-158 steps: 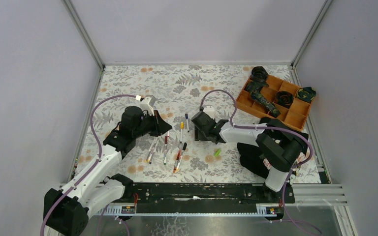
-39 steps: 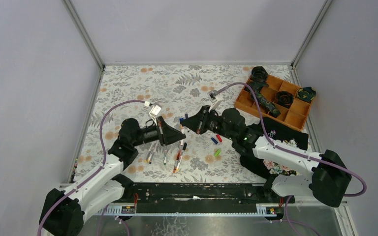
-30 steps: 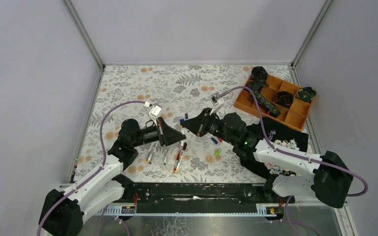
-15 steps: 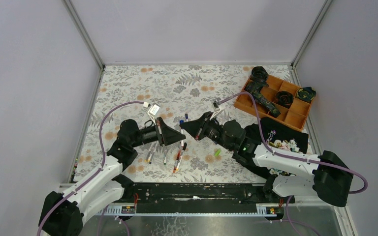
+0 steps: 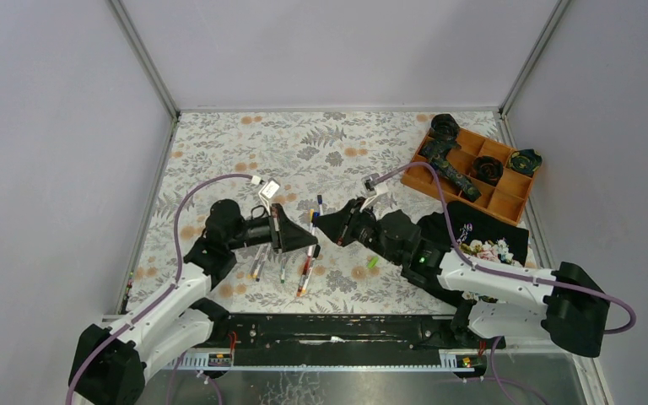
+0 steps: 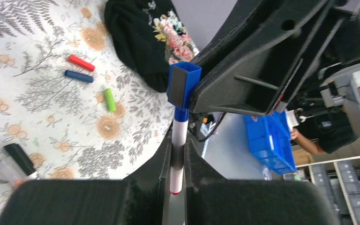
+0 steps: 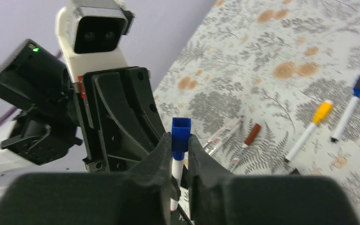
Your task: Insert the pens into the pen caps
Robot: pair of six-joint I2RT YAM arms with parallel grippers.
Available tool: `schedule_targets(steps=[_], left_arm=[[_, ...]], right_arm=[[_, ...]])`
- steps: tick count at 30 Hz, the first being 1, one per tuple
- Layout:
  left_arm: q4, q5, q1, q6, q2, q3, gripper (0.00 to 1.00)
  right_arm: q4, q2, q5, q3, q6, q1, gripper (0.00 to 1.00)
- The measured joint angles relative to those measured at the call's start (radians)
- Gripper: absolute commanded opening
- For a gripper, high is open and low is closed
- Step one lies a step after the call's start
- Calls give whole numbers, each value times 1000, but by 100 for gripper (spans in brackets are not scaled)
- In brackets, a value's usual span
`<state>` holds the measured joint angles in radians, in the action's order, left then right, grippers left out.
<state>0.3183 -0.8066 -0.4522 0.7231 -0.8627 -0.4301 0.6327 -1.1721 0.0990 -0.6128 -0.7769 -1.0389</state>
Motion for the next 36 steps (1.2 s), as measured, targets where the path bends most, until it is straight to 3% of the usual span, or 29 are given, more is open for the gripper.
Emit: schedule_targets(steps=[3, 7, 15, 18, 22, 26, 29, 36], left_arm=[[-59, 62, 5, -44, -15, -21, 0], [-143, 237, 44, -85, -82, -68, 0], [-340, 453, 23, -137, -367, -140, 0], [-373, 493, -1, -150, -446, -169, 11], [-387, 514, -15, -168, -502, -187, 35], [-396, 544, -25, -182, -500, -198, 49], [-425, 594, -26, -186, -470, -202, 50], [-600, 877, -32, -138, -346, -200, 38]], right_arm=[[-168, 29, 34, -42, 38, -25, 53], [-379, 87, 81, -46, 77, -64, 65], [-591, 69, 121, -48, 78, 110, 70], [-650, 29, 119, -48, 78, 129, 70], [-683, 10, 116, -48, 77, 129, 71], [-685, 10, 116, -48, 72, 130, 71], [-686, 10, 116, -48, 72, 129, 72], [-686, 10, 117, -44, 72, 130, 72]])
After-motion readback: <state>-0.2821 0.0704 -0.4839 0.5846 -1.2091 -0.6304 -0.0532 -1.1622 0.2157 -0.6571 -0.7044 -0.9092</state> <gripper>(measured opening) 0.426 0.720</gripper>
